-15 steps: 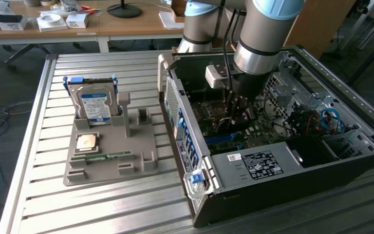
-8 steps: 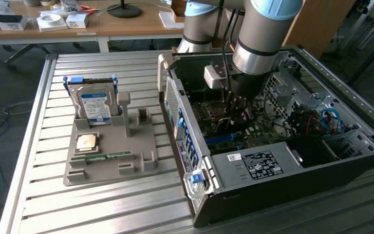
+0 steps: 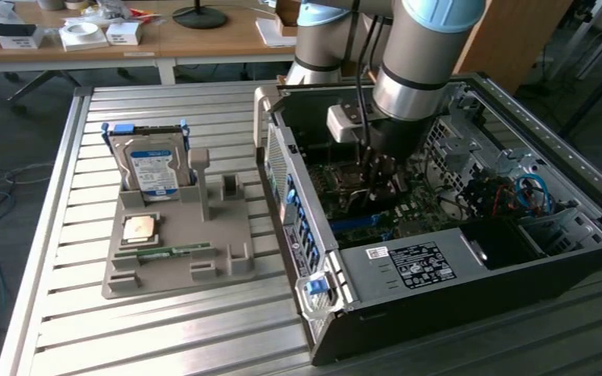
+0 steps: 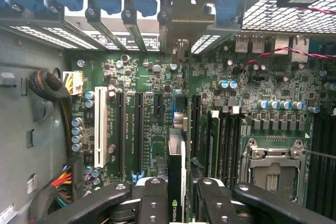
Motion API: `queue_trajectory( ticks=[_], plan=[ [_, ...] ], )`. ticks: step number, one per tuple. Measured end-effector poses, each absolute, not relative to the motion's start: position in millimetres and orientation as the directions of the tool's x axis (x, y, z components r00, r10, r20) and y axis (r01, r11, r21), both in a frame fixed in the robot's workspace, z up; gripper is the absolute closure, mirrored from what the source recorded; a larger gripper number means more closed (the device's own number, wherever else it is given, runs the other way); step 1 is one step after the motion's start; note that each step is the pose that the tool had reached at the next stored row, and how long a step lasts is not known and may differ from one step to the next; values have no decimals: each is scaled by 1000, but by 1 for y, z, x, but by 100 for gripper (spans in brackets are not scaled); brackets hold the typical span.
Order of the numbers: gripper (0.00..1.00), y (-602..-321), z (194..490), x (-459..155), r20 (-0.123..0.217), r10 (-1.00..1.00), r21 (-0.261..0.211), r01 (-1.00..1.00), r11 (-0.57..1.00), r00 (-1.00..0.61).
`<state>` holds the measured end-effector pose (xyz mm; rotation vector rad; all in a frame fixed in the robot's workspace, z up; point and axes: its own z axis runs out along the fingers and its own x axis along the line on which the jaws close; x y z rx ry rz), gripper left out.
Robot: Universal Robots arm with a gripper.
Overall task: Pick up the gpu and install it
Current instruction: 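Insert the gpu into the slot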
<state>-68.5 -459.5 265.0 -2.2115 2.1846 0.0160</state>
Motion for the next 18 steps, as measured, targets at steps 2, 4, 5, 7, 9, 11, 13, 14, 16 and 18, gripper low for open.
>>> queue_trajectory(
  ticks=[2, 4, 5, 7, 9, 11, 13, 14, 16, 18],
  plan=[
    [74, -460, 265, -69, -30, -999, -16, -1000, -12, 13],
    [74, -460, 265, -69, -30, -999, -16, -1000, -13, 14],
    [74, -460, 265, -69, -30, -999, -16, -1000, -14, 15],
    [74, -460, 265, -69, -30, -999, -16, -1000, -19, 19],
    [74, -460, 265, -69, -30, -999, -16, -1000, -20, 21],
    [74, -460, 265, -69, -30, -999, -16, -1000, -21, 21],
    [74, -460, 265, -69, -30, -999, -16, -1000, -23, 23],
    [74, -460, 265, -69, -30, -999, -16, -1000, -24, 25],
    [74, -460, 264, -69, -30, -999, -16, -1000, -25, 26],
    [74, -459, 264, -69, -31, -999, -16, -1000, -27, 27]
  ],
)
